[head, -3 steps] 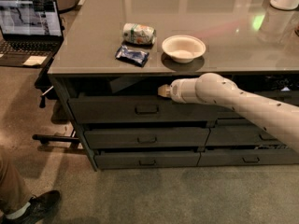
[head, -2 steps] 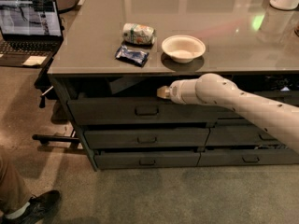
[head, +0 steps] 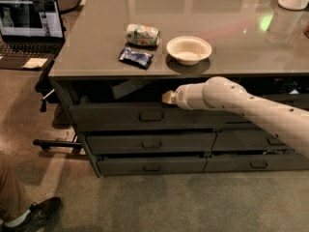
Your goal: Open top drawer
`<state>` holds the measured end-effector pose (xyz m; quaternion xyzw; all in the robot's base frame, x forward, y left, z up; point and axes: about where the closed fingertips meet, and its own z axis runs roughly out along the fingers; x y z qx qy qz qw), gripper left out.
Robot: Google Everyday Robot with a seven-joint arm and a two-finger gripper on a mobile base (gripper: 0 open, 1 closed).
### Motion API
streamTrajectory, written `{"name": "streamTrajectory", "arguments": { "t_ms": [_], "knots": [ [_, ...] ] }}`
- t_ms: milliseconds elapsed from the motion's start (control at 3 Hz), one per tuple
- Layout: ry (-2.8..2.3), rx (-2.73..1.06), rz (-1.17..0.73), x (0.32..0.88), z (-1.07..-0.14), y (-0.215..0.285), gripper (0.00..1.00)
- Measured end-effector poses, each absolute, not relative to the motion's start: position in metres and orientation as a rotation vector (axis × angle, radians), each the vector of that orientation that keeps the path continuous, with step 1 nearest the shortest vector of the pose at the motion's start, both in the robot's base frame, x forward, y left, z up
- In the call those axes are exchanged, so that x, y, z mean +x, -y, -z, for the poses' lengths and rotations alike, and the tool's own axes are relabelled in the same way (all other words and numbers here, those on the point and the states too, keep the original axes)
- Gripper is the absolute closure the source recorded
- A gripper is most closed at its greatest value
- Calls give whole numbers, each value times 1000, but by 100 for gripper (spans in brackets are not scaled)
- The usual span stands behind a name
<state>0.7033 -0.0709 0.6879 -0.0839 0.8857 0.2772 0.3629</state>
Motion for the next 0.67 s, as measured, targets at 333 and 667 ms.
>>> {"name": "streamTrajectory", "arguments": {
  "t_ms": [333,667],
  "knots": [
    [-2267,-143,-669,683,-704,92,100],
    [-2295,-84,-607,650,-702,104,100]
  ]
}}
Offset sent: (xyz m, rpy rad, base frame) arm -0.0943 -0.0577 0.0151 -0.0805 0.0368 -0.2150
